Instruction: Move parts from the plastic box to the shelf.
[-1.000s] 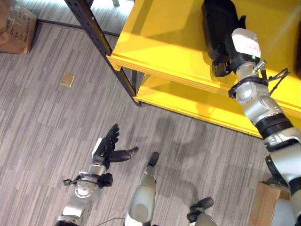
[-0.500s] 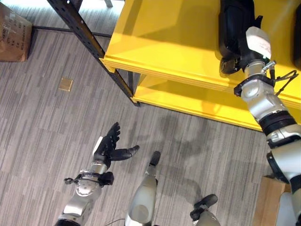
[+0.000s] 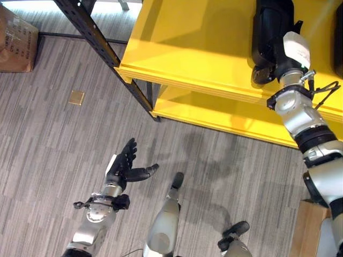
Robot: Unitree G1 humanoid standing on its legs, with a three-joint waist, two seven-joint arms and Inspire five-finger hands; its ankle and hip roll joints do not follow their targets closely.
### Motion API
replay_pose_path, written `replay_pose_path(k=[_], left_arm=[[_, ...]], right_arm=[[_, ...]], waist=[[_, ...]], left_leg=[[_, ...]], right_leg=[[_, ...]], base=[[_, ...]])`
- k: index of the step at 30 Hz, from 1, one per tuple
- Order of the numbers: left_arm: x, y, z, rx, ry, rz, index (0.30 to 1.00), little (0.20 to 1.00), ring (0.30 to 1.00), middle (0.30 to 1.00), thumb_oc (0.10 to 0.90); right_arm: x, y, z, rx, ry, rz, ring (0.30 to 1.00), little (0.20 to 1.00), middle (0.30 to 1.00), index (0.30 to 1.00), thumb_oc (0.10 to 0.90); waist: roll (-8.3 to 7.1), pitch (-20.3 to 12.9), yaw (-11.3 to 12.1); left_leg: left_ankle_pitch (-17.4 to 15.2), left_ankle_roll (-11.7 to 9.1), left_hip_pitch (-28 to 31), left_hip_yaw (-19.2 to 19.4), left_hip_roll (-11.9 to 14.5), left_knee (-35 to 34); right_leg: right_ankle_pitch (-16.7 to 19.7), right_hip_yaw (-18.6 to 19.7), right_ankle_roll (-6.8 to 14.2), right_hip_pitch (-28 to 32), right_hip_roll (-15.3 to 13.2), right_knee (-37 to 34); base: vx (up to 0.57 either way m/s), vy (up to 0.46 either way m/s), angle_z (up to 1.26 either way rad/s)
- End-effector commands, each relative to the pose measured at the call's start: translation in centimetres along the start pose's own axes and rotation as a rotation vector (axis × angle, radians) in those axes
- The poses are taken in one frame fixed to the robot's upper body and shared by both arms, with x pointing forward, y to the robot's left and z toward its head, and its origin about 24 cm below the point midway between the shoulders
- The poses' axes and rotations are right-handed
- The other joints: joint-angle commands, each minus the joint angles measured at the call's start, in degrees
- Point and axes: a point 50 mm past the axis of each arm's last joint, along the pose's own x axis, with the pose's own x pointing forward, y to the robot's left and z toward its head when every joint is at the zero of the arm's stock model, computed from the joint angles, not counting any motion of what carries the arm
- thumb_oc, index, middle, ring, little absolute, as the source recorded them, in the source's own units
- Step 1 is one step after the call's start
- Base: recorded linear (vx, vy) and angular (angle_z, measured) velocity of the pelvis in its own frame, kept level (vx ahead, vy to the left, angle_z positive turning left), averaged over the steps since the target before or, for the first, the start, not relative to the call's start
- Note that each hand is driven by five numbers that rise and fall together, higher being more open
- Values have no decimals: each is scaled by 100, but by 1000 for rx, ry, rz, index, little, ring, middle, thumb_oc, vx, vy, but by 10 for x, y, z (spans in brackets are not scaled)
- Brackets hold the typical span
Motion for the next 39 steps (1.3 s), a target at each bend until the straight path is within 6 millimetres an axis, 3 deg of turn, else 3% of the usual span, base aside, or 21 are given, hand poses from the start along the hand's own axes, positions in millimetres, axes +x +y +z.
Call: replay_pose_path(k=[1, 18, 32, 33, 34, 35, 39], left_arm=[[0, -13, 26, -36, -164, -51, 1000, 1000, 1000, 1000, 900], [0, -11, 26, -34, -162, -47, 1000, 1000, 1000, 1000, 900], [0, -11, 29, -36, -173, -50, 1000, 1000, 1000, 1000, 900], [0, -11, 29, -39, -172, -52, 1000, 1000, 1000, 1000, 900], [0, -11, 29, -39, -172, -52, 1000, 1000, 1000, 1000, 900], [0, -11, 29, -38, -172, -51, 1000, 1000, 1000, 1000, 900], [1, -12, 29, -39, -171, -47, 1000, 1000, 1000, 1000, 900]], right_arm=[[26, -61, 50, 60, -144, -239, 300, 300, 300, 300, 400], [28, -65, 56, 54, -156, -240, 300, 300, 300, 300, 400], [30, -65, 50, 22, -124, -225, 300, 300, 300, 300, 400], [31, -66, 47, 15, -113, -226, 531, 531, 531, 531, 565], [31, -66, 47, 15, -113, -226, 531, 531, 531, 531, 565], [31, -67, 47, 9, -112, -227, 1000, 1000, 1000, 1000, 900], [31, -68, 50, 10, -120, -235, 1000, 1000, 1000, 1000, 900]], waist=[[24, -352, 40], [-34, -322, 148], [-78, -265, 243], [-80, -245, 243], [-79, -243, 243], [-79, -241, 239], [-102, -238, 221]], left_leg=[[-278, 361, 281, 465, 96, -165], [-258, 381, 208, 404, 51, -173], [-260, 395, 144, 368, 38, -145], [-261, 398, 136, 364, 37, -135], [-261, 398, 136, 364, 37, -133], [-259, 399, 141, 363, 40, -142], [-261, 395, 144, 390, 41, -139]], right_leg=[[458, 434, 256, -68, -315, 609], [536, 371, 261, -54, -293, 570], [561, 365, 261, -76, -271, 546], [558, 366, 261, -77, -272, 554], [558, 367, 261, -78, -273, 555], [558, 368, 261, -73, -271, 547], [570, 387, 261, -85, -255, 541]], base=[[0, 0, 0], [-1, 1, 2], [1, 1, 1], [0, 0, 0], [0, 0, 0], [0, 0, 0], [0, 0, 0]])
